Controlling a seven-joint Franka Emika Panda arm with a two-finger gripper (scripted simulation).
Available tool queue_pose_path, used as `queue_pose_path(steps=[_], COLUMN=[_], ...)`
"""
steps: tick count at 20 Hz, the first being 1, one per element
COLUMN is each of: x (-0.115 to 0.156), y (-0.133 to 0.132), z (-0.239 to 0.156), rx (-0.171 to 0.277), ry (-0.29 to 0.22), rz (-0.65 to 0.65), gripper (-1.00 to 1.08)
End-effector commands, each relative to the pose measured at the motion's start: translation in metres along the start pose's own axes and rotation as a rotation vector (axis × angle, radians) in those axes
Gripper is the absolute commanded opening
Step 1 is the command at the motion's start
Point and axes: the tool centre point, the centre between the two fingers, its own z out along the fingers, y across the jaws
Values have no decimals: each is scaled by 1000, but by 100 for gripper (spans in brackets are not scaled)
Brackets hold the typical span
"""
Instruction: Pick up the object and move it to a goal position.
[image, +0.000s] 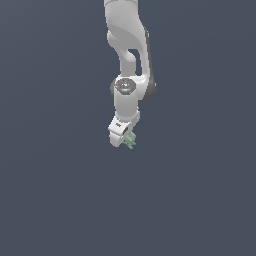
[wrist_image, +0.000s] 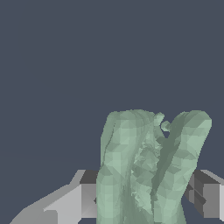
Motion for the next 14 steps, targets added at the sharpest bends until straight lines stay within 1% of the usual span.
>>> queue_pose_path(steps=[1,4,7,14], x=[9,26,49,116], y=[-2,-5,-9,-20], z=[-3,-8,-16,-38], rx=[-1,0,0,1], ry=[1,0,0,0], rz=[-1,-1,-1,-1], gripper=[-100,-100,-100,-100])
